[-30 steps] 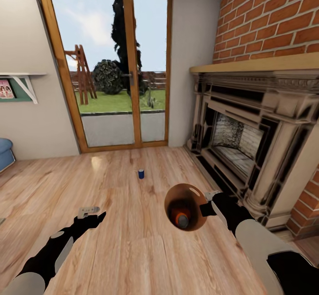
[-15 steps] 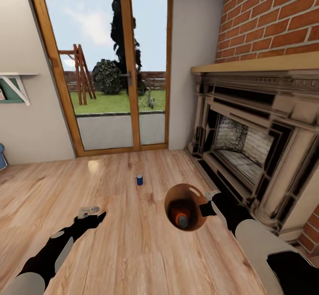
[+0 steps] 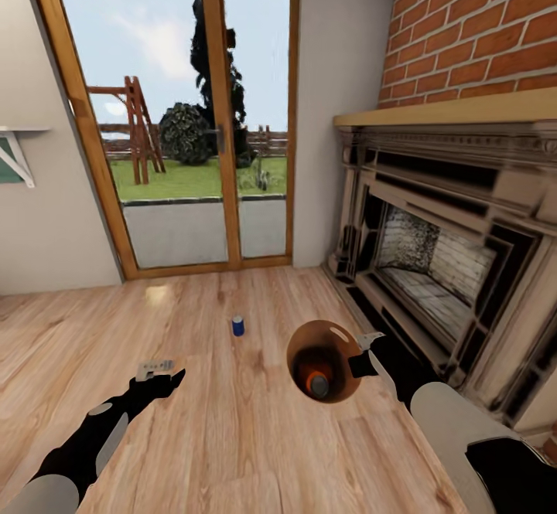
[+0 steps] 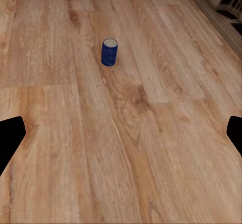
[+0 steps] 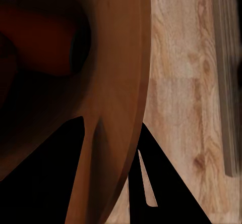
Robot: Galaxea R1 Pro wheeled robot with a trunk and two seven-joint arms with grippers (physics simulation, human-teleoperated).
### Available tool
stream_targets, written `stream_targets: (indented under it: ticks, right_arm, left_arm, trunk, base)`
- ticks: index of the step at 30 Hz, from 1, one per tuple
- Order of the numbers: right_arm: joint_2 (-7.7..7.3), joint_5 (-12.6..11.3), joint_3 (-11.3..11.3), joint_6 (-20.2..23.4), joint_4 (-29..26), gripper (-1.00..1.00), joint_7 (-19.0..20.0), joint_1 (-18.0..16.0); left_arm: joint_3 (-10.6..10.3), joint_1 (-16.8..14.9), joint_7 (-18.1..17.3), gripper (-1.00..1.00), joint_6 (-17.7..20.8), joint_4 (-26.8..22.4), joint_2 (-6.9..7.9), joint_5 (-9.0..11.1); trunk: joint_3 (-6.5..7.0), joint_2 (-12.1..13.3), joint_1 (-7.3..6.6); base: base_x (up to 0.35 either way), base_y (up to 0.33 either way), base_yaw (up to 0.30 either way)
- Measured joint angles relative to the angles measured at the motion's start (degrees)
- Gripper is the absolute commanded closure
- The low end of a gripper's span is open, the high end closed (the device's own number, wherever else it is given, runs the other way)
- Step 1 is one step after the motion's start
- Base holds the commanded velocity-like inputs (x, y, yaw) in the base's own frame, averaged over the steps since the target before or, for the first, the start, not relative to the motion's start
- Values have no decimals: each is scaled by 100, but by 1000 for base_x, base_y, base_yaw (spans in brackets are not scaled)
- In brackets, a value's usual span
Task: Put the three can of soda from the living room inside the tash can in the kitchen.
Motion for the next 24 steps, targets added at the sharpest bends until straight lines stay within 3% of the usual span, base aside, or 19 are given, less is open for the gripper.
stream_targets:
  ticks: [24]
  right_arm:
    - [16,9,-2,113,27,100,-39,0]
  left_arm:
    - [8,0,2,-100,-8,0,1,0]
  trunk:
    - [0,0,0]
  base:
    - [322,-69,0]
